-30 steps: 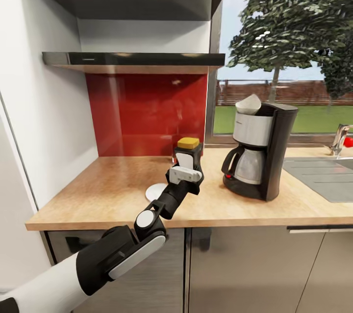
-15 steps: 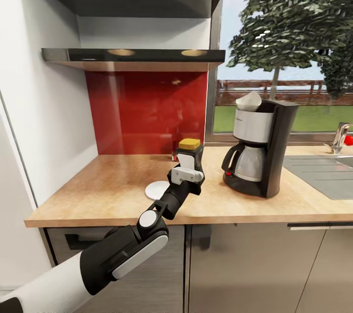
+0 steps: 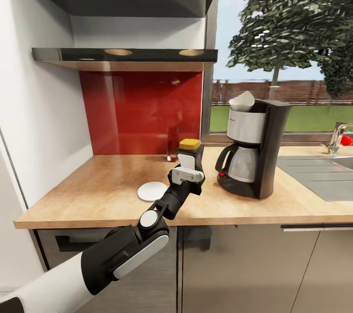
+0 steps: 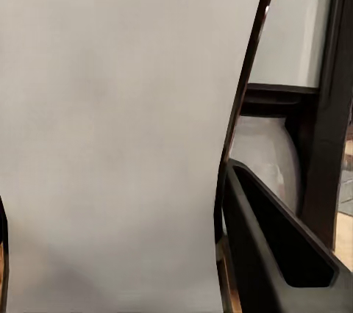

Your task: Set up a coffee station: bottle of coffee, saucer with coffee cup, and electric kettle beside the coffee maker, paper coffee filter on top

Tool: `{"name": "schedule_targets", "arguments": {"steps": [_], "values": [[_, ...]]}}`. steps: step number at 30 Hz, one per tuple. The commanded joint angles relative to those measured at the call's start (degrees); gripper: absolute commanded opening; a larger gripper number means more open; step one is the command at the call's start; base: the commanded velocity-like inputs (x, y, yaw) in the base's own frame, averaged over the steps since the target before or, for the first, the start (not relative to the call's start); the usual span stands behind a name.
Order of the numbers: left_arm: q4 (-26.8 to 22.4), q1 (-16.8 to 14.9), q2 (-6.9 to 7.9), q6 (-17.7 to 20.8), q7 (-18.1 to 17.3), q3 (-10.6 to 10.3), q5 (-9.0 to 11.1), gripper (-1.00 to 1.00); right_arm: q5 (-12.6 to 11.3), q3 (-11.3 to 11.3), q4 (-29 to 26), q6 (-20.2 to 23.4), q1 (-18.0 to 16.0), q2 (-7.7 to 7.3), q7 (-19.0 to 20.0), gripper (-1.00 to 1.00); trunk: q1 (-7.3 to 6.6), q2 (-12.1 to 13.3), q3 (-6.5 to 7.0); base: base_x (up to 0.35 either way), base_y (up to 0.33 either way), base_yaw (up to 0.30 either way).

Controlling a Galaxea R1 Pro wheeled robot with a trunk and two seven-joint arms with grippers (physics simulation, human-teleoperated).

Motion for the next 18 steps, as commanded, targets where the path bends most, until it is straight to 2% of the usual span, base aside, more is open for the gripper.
{"name": "schedule_targets", "arguments": {"steps": [1,5,11,13,14,18], "values": [[0.03,-0.1,0.03,0.03,0.36,-0.17,0.19,-1.0,-0.6,0.02,-0.01,-0.03,0.01,-0.02,0.22,1.0,0.02,-0.03,-0.05,0.181,-0.189,0.0],[0.17,-0.1,0.03,0.03,0.36,-0.17,0.19,-1.0,-0.6,0.02,0.0,-0.03,-0.01,-0.02,0.22,1.0,0.02,-0.03,-0.05,0.171,-0.159,0.0],[1.02,-0.1,-0.11,0.03,0.36,-0.2,0.19,-1.0,-0.59,0.02,0.01,-0.03,0.0,-0.02,0.22,1.0,0.02,-0.03,-0.05,0.057,-0.041,0.0],[2.28,-0.1,-0.75,0.03,0.36,-0.19,0.19,-1.0,-0.6,0.02,0.01,-0.03,0.01,-0.02,0.22,1.0,0.02,-0.03,-0.05,0.153,-0.006,0.0],[3.49,-0.1,-1.63,0.0,0.36,-0.18,0.19,-1.0,-0.6,0.02,0.01,-0.03,0.03,-0.02,0.22,1.0,0.02,-0.03,-0.05,0.095,-0.002,0.0],[4.97,-0.1,-2.23,-0.04,0.36,-0.17,0.19,-1.0,-0.6,0.02,0.01,-0.03,0.03,-0.02,0.22,1.0,0.02,-0.03,-0.05,0.052,-0.001,0.0]]}}
